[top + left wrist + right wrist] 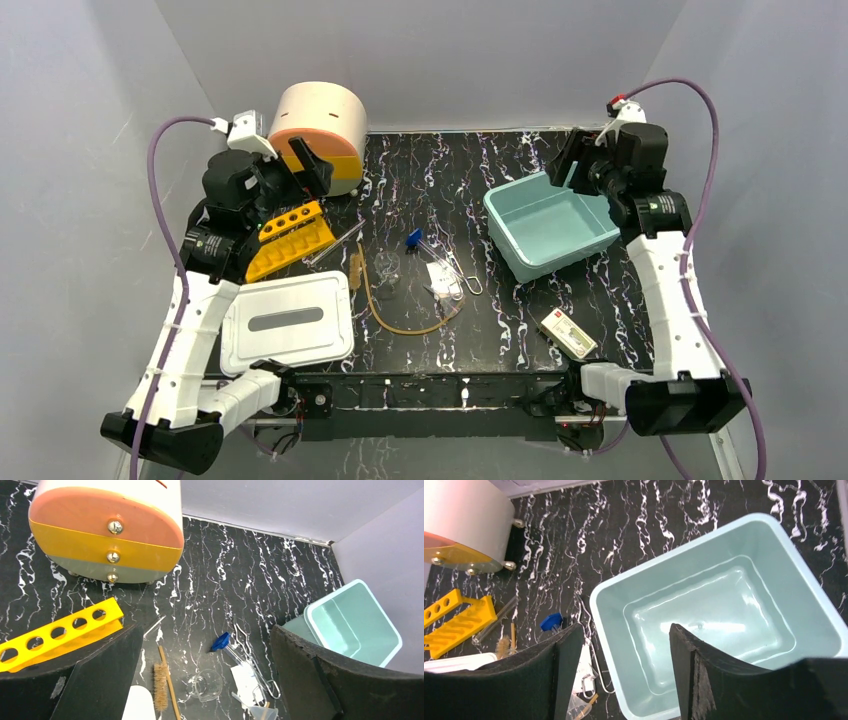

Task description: Organize the chemistry lab equipment

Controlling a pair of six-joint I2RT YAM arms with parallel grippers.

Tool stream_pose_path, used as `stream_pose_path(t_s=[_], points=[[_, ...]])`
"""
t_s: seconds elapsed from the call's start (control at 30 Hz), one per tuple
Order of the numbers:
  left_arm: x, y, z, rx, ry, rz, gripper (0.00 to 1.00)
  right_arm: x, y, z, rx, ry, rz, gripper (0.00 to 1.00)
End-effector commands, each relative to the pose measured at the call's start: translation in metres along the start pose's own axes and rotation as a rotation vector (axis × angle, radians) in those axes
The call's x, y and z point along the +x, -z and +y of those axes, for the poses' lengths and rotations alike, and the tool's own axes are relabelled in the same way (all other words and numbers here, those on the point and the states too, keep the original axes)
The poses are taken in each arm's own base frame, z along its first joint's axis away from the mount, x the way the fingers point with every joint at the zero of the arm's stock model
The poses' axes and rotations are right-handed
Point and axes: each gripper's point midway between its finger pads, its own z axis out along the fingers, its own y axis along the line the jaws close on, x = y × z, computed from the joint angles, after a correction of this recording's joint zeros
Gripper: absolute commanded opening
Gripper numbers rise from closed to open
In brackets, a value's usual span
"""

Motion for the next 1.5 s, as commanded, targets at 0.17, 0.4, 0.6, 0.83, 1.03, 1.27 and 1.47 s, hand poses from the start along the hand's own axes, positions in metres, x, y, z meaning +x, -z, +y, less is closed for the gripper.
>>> stream_pose_path(t_s=[0.17,0.4,0.6,0.83,1.03,1.27,1.47], points=[[0.022,0.015,-0.022,0.111,0.132,0.08,0.98,0.024,-0.019,0.012,-0.085,-0.042,0.2,0.67],[0.061,0.009,-0.017,0.126,0.094,0.202,0.98,0.03,-0.017,0.04,-0.255,-0.06,0.211,0.69],[0.069,0.01,-0.025,0.183,-0.047,0.266,0.98,0.045,-0.024,0.062,-0.272,-0.09,0.258,0.6],[0.097,-0.002,-0.018,0.153,-0.174,0.348,0.89,0.061,-0.033,0.1,-0.307,-0.144,0.283,0.56],[0.111,-0.037,0.034,-0.093,-0.375,0.443,0.64,0.064,-0.04,0.116,-0.291,-0.217,0.275,0.52],[0.151,-0.065,0.059,-0.202,-0.387,0.576,0.53,0.079,-0.054,0.141,-0.298,-0.238,0.316,0.46],[0.181,-0.101,0.058,-0.201,-0.336,0.641,0.48,0.096,-0.07,0.166,-0.326,-0.202,0.339,0.45]])
